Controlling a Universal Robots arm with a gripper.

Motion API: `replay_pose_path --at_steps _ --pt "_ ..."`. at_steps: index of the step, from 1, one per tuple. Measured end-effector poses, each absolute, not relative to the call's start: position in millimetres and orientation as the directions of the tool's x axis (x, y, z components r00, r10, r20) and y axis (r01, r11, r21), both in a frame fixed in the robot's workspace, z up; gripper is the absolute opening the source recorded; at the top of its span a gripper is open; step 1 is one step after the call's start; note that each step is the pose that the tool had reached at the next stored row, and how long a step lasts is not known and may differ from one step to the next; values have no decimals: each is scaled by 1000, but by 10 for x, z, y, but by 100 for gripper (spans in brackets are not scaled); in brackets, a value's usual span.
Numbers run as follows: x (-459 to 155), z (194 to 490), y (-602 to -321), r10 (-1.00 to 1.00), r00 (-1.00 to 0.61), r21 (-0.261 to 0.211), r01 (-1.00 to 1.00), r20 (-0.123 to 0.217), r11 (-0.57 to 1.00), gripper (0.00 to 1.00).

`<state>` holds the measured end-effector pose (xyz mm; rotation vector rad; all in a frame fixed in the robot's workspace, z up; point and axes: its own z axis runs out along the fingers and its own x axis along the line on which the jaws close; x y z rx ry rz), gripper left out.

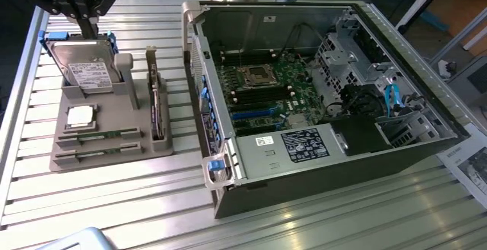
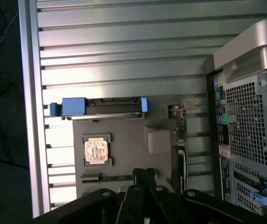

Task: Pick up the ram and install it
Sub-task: 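Reach for the ram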

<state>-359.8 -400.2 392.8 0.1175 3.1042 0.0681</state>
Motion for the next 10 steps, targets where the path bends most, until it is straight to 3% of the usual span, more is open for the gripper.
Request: replay_pose_path --at_steps 10 --pt "-3597 3928 -4294 76 -997 45 75 -33 996 10"
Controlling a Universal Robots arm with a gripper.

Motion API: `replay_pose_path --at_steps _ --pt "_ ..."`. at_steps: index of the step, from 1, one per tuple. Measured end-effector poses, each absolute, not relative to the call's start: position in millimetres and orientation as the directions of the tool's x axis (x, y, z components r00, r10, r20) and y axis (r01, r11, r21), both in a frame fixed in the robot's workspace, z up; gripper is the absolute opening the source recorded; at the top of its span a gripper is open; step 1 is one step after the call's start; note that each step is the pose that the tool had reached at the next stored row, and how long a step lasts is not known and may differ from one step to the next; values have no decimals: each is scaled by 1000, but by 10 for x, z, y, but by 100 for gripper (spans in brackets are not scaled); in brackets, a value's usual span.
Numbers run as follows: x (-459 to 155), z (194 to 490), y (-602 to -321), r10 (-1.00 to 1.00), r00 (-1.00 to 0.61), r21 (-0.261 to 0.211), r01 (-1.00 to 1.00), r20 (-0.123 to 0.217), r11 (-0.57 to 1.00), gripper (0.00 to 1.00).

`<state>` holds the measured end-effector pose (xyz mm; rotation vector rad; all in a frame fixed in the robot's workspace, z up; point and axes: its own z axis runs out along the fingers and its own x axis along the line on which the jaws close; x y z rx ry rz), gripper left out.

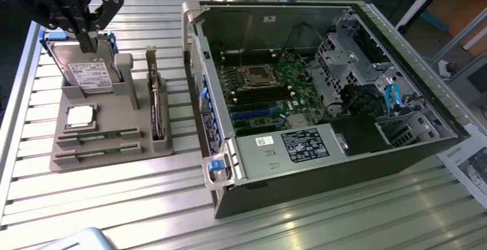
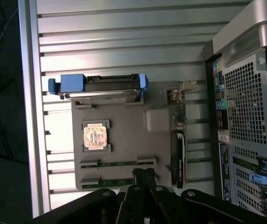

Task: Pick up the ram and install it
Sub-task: 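Reach for the ram, then pick up the ram and move it above insertion slot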

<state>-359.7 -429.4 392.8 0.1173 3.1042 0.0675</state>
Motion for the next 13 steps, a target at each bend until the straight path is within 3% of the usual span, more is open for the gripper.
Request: replay_pose_path --at_steps 13 --pt "-3597 3928 -4394 76 -997 45 75 -33 996 10"
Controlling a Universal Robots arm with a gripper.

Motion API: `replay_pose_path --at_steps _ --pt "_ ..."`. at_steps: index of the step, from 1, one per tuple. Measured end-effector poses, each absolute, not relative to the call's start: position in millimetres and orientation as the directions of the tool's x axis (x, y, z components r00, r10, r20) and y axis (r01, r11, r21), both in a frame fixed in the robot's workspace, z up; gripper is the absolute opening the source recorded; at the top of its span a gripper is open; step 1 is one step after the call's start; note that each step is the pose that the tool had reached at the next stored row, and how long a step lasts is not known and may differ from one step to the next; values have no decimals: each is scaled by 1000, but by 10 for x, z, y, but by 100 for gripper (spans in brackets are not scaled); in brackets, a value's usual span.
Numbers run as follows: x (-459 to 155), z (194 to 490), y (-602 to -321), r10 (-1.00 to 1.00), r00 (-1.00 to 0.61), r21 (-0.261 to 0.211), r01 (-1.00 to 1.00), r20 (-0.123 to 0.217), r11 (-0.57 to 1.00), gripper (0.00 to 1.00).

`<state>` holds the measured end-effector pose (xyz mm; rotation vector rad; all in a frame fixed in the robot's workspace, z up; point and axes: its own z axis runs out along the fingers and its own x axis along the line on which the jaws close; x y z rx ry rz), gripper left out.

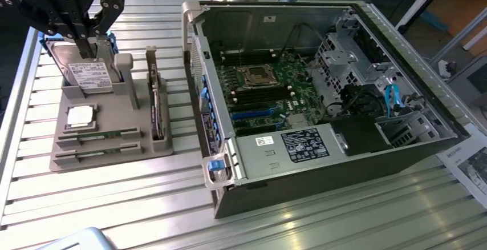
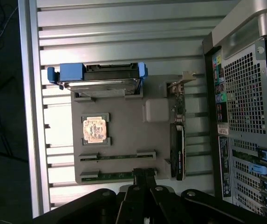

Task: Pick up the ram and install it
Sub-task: 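Pick up the ram and move it above insertion slot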

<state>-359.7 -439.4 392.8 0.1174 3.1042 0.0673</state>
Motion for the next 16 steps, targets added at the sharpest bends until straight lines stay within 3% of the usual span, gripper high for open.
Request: replay_pose_path --at_steps 9,16 --pt "-3597 3928 -4393 70 -997 45 68 -33 997 10" --pt "-3597 3929 -4395 -42 -999 45 -44 -33 998 10"
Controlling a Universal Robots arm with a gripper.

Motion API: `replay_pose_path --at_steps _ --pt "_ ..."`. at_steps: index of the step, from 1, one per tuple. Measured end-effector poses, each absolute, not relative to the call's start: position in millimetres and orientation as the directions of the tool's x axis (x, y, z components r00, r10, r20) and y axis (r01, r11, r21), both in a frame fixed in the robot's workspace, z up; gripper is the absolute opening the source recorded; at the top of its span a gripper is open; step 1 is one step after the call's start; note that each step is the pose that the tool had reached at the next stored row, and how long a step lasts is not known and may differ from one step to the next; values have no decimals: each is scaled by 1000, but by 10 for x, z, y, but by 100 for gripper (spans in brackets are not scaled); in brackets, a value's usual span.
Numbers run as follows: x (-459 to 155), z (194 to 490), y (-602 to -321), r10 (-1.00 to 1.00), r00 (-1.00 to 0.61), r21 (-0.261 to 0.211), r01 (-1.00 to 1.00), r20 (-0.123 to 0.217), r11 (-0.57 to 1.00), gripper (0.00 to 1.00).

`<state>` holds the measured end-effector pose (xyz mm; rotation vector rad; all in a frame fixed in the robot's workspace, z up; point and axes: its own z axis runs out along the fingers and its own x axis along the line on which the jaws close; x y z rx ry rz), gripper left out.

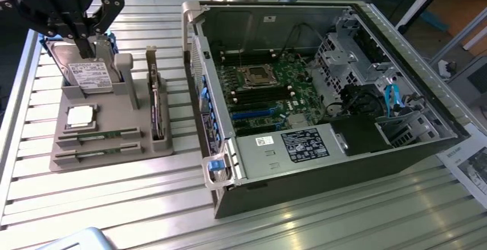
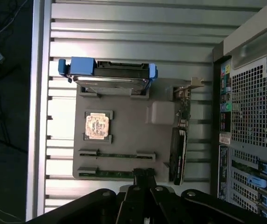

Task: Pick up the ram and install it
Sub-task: 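Pick up the ram and move it above insertion slot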

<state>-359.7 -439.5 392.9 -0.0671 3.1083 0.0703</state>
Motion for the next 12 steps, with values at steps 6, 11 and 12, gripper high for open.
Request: replay_pose_path --at_steps 6,11,12 --pt "-3597 3928 -4395 -119 -992 45 -121 -33 992 10" --pt "-3597 3928 -4395 -176 -984 45 -178 -33 983 10" --pt "-3597 3927 -4395 -190 -981 45 -191 -33 981 10"
